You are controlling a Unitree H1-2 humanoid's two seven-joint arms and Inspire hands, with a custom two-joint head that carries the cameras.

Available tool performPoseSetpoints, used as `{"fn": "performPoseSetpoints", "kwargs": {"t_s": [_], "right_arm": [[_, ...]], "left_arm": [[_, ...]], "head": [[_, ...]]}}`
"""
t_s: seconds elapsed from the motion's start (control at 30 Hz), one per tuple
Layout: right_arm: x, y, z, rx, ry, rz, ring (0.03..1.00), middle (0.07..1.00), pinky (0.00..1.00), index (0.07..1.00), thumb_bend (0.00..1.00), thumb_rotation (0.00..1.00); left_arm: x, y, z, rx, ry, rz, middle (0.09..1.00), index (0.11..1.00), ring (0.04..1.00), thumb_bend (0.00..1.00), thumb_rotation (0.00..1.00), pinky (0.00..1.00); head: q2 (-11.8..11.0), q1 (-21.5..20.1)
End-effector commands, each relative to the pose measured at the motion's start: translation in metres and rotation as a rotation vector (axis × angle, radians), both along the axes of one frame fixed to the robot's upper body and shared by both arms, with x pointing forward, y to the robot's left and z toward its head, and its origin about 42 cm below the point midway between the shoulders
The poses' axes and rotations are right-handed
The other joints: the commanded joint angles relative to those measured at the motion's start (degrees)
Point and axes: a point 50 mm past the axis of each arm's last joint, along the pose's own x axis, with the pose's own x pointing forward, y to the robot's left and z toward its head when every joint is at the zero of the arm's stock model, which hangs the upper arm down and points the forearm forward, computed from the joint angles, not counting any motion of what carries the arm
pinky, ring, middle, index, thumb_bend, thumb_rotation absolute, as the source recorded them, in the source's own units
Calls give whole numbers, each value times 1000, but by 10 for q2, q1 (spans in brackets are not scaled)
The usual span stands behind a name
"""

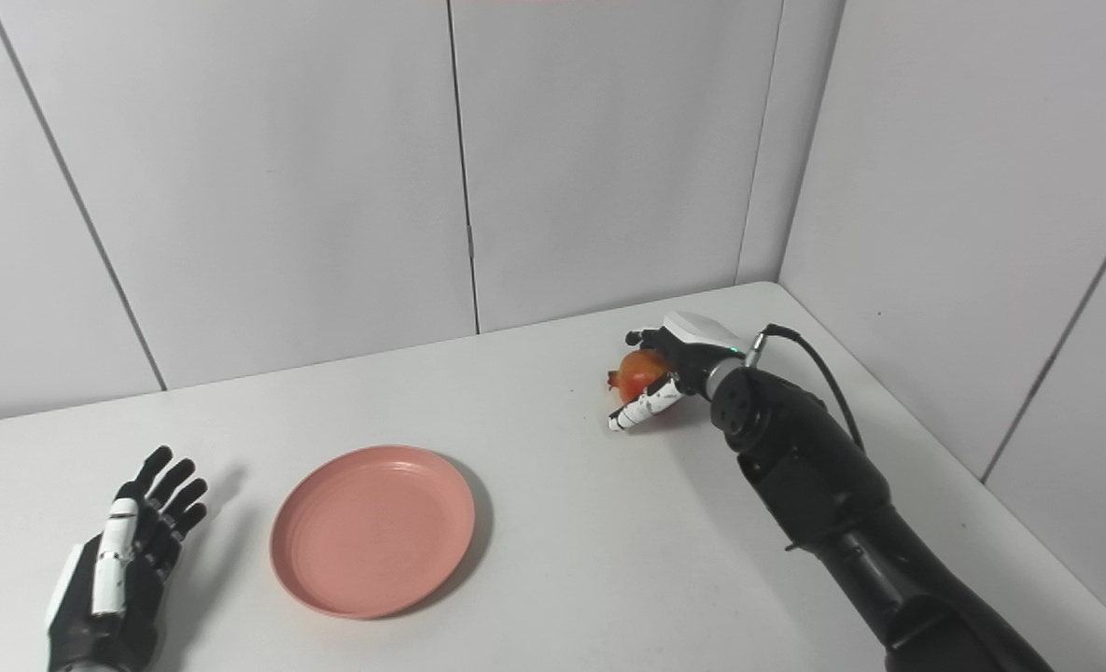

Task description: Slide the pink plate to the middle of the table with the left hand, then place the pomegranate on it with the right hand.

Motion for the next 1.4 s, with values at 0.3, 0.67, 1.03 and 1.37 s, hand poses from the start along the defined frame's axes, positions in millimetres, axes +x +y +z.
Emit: {"fn": "performPoseSetpoints", "kwargs": {"t_s": [0.3, 0.67, 1.03, 1.37], "right_arm": [[15, -3, 35, -31, -112, 3, 734, 774, 680, 762, 762, 207], [25, -5, 18, 16, -130, -14, 577, 602, 536, 597, 475, 233], [19, -7, 23, 121, -201, -40, 511, 545, 474, 549, 398, 202], [-11, 13, 62, 218, -350, 61, 486, 529, 449, 546, 394, 176]], "left_arm": [[6, 0, 18, 8, -78, -27, 926, 911, 913, 430, 1000, 932], [7, 0, 17, 8, -76, -28, 926, 912, 913, 420, 1000, 931], [8, -2, 17, 18, -86, -36, 930, 915, 916, 424, 1000, 929], [9, -7, 17, 23, -92, -24, 918, 907, 901, 404, 1000, 911]], "head": [[5, 2], [8, 5], [8, 11], [7, 26]]}}
